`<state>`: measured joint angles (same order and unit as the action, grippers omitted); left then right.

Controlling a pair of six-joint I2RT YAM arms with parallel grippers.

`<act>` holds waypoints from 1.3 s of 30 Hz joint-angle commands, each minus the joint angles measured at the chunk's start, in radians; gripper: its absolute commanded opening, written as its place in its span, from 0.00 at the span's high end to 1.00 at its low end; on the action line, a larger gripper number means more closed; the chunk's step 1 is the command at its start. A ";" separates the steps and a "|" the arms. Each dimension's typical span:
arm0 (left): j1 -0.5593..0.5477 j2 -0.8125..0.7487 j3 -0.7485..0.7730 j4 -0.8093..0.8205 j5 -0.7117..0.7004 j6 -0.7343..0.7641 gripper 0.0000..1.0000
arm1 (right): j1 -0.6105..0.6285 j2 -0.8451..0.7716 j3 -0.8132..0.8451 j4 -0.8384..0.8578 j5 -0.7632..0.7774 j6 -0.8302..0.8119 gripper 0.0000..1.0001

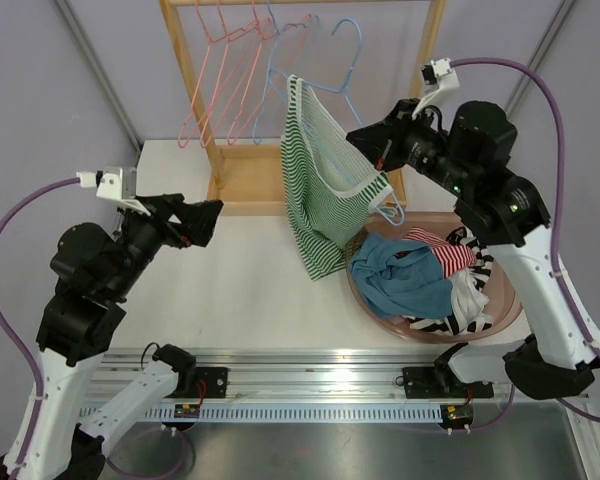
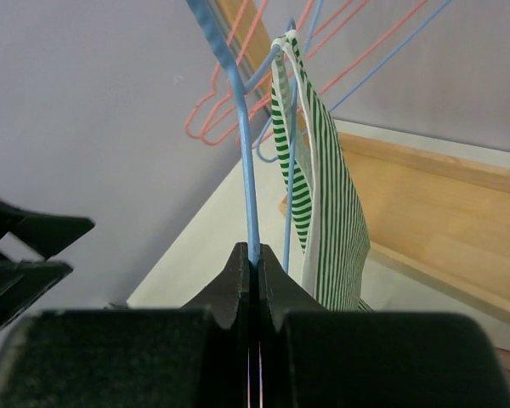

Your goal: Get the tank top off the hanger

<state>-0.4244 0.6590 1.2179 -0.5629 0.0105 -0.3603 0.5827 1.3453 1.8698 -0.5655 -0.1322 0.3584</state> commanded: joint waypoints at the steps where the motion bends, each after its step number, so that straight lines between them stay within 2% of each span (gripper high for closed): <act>1: 0.001 0.056 0.120 0.090 0.092 -0.006 0.01 | 0.009 -0.104 -0.004 0.016 -0.104 0.051 1.00; 7: -0.001 0.169 0.308 0.138 0.205 0.026 0.01 | 0.011 -0.196 -0.063 0.012 -0.250 0.077 1.00; 12: -0.011 0.248 0.419 0.089 0.237 0.075 0.01 | 0.009 -0.204 -0.070 0.038 -0.346 0.119 1.00; 22: -0.094 0.298 0.378 0.060 0.140 0.215 0.02 | 0.011 -0.126 -0.075 0.072 -0.385 0.146 1.00; 31: -0.094 0.363 0.298 0.132 0.034 0.216 0.16 | 0.022 -0.114 -0.106 0.125 -0.441 0.162 1.00; 32: -0.094 0.370 0.286 0.145 0.022 0.215 0.21 | 0.023 -0.110 -0.101 0.122 -0.452 0.163 1.00; 36: -0.094 0.395 0.276 0.170 0.020 0.212 0.32 | 0.026 -0.112 -0.097 0.124 -0.458 0.165 1.00; 38: -0.094 0.404 0.264 0.184 0.026 0.212 0.40 | 0.028 -0.115 -0.098 0.125 -0.460 0.163 1.00; 39: -0.094 0.410 0.267 0.184 0.026 0.210 0.48 | 0.029 -0.117 -0.100 0.125 -0.461 0.165 1.00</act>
<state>-0.5144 1.0668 1.4822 -0.4675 0.0551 -0.1589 0.5991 1.2503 1.7538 -0.5205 -0.5541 0.5072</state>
